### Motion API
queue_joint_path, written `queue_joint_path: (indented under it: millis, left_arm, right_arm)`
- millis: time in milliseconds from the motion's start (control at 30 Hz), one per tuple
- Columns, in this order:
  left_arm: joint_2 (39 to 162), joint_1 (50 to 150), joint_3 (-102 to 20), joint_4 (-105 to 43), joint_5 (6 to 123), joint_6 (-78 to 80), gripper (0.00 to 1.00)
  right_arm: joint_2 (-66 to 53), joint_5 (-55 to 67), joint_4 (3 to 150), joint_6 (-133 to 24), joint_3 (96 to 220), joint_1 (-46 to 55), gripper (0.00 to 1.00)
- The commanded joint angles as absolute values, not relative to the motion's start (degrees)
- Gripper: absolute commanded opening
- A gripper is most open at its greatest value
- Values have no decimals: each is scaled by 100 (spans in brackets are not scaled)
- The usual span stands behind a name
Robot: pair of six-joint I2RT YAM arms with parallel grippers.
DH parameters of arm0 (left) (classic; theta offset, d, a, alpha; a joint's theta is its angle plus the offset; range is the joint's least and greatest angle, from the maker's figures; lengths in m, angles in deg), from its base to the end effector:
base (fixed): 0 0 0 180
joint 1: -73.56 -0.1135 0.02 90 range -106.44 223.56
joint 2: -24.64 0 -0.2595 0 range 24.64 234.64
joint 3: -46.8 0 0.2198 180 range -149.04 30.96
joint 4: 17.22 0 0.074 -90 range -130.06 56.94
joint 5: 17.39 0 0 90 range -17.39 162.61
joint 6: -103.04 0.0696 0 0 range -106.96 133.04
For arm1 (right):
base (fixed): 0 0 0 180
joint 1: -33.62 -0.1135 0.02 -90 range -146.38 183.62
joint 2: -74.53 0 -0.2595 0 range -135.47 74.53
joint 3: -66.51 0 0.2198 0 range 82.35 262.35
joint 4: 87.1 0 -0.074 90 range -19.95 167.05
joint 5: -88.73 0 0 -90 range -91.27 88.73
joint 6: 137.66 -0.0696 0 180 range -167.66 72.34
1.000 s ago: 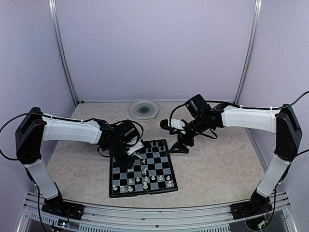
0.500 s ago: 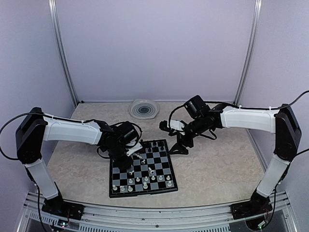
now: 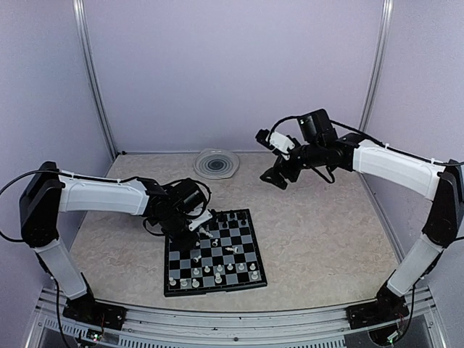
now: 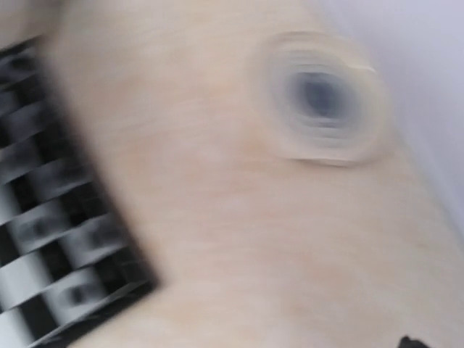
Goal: Set up the chess pieces on the board
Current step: Pick up the knight from the chessboard, then pass from the left arm to the right
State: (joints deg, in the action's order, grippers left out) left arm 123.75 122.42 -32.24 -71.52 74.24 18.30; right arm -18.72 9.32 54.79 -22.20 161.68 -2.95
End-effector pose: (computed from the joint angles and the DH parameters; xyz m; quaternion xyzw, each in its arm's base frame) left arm 0.2030 -0.2293 0.1560 0.4489 0.8831 -0.0374 0.1315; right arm 0.2890 0.2303 0.2959 -0.4933 0.7395 0.1255 0.4405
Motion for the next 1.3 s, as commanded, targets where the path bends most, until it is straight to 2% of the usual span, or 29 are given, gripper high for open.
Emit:
queue_joint_path:
  millis: [0,67,167,233,400,567,900,1267]
  left_arm:
    - [11656,12190,-3274,-6666,7317,1697,16]
    - [11433,12190,-3174,-6388,7297,1631,15]
    - [11061,12129,-2951,-5860,6860,1489,16]
    - [10886,12181,-2755,-5431,6849,1351,15]
    - [10607,12637,-2416,-4394,7621,963,15]
    - [10650,12978,-2302,-3950,8228,838,16]
    - [11137,13364,-2577,-4067,8581,821,17]
    - [11101,13387,-2562,-3947,8360,832,17]
  right_arm:
    - [-1950,1575,5215,-3147,16850,540,99]
    - [-2126,2171,4879,-3283,17068,616,98]
    - [-2200,2842,4829,-3482,16937,620,87]
    - [-2233,3353,4974,-3679,16683,608,84]
    - [-2967,4665,4345,-3968,16819,340,74]
    - [-3371,5503,4059,-4085,16961,-15,73]
    - [-3978,6244,4059,-4528,17300,-461,69]
    - [-4385,6375,4179,-4753,17571,-650,58]
